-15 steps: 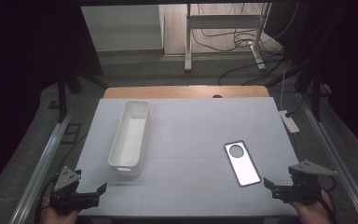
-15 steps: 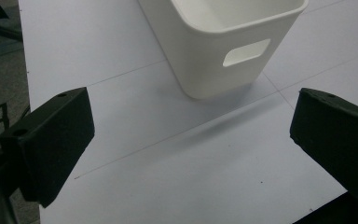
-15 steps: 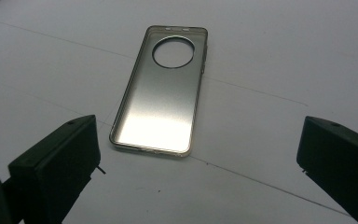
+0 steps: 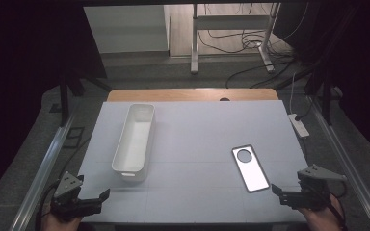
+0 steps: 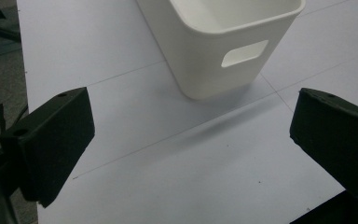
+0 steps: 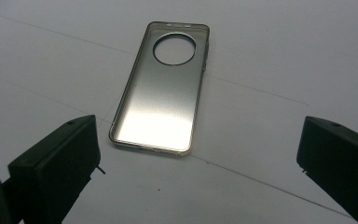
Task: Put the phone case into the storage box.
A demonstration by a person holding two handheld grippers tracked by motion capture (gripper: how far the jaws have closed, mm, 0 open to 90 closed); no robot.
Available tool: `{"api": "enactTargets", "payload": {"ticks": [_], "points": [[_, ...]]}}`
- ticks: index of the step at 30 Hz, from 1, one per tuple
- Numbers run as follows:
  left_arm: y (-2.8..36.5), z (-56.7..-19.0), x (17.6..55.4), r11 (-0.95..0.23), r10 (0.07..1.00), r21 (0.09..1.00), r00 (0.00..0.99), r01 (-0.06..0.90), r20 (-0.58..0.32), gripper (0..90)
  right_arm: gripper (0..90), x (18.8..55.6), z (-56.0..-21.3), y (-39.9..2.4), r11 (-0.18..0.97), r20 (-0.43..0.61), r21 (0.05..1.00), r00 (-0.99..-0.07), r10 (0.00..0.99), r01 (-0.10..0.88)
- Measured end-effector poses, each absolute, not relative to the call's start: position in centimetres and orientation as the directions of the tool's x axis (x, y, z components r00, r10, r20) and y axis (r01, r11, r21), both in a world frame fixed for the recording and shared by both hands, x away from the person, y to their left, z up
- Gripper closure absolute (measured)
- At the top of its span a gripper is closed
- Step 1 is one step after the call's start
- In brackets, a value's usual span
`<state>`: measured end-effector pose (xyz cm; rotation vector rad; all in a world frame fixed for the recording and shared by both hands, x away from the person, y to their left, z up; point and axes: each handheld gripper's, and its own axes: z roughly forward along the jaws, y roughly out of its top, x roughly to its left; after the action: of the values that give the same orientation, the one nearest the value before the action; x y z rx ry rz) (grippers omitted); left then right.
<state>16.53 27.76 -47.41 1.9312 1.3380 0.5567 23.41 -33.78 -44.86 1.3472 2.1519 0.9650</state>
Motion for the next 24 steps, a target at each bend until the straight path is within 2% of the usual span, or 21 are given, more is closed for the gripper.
{"api": "enactTargets", "payload": {"ticks": [24], "points": [[27.73,-47.41,16.43,-0.213,0.928,0.754,0.369,0.621,-0.042,0.7,0.0,23.75,-44.82,-33.48,0.307,0.006,0.738,-0.460,0.888,0.601]]}}
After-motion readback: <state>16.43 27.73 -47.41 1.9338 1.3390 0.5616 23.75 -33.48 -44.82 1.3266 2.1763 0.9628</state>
